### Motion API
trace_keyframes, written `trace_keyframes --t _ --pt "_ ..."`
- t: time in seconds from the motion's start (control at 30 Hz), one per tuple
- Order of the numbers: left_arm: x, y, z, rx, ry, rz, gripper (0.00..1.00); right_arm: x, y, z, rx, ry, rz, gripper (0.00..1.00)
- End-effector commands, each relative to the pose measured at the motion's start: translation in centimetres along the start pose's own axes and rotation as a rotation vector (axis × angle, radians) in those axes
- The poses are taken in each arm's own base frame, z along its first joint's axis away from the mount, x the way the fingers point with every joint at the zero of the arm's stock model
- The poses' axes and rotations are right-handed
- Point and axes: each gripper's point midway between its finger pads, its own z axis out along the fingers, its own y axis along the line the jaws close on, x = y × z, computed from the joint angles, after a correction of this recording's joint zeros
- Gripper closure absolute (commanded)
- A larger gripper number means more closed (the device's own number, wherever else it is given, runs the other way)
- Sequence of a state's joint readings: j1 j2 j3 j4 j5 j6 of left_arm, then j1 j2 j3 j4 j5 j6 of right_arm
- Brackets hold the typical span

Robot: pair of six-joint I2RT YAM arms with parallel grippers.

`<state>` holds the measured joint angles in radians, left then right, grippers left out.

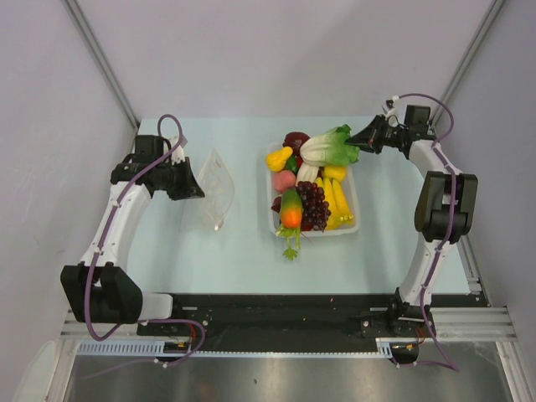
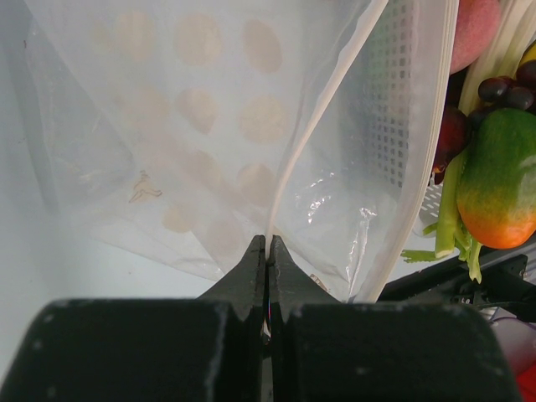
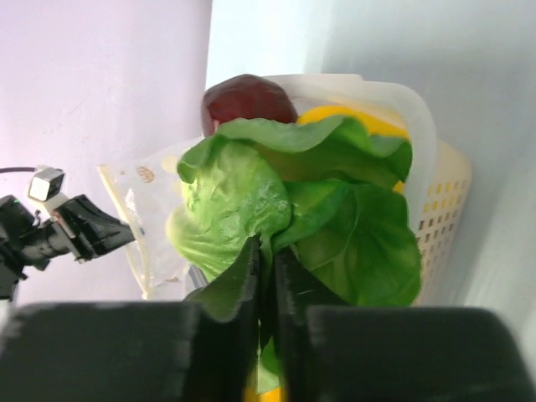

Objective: Place the food in the zip-top bag and seal the zipper
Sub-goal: Pick up the fake vegetable from the bin, then place the fake vegetable in the zipper food storage bag.

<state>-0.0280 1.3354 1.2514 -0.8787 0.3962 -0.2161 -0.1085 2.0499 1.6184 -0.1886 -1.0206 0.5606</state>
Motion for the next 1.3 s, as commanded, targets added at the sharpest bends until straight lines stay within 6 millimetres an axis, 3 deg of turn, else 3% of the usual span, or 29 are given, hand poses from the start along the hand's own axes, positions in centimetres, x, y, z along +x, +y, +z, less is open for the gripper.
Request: trace_keyframes --t 0.0,0.23,0.47,0.6,0.77,0.97,1.1,1.27 --pt "-1.2 -1.2 -1.1 0.034 -0.042 0.049 1.00 -0.7 4.3 -1.9 -0.082 -0.018 -0.102 1.00" --pt "-1.3 -1.9 -1.7 0.058 -0.061 0.053 1.00 -0.9 8.0 -4.5 -0.132 -0.048 -0.133 1.00" --pt "-1.5 -3.2 -2.4 0.109 -0.059 0.044 1.00 -1.3 14.9 -6.9 -0.234 -0.106 -0.227 1.00" --pt "-1.5 -4.3 -2.8 0.153 -0.056 0.022 1.00 -0.8 19.9 -8.0 -0.315 -0.127 -0.302 1.00" --pt "-1.3 -6.4 -2.9 0.242 -0.021 -0.032 1.00 2.1 26.1 -7.6 -0.434 -0.085 -0.378 1.00" --pt "-2.0 -8.4 -2.7 0.301 -0.002 -0.077 1.00 8.7 34.3 -6.2 -0.628 0.053 -0.491 1.00" --pt "-1.7 -9.3 -2.1 0.333 0.029 -0.083 1.00 12.5 36.7 -3.9 -0.696 0.166 -0.468 1.00" --pt "-1.3 -9.9 -1.5 0.345 0.039 -0.074 1.00 17.0 37.3 1.0 -0.701 0.284 -0.478 1.00"
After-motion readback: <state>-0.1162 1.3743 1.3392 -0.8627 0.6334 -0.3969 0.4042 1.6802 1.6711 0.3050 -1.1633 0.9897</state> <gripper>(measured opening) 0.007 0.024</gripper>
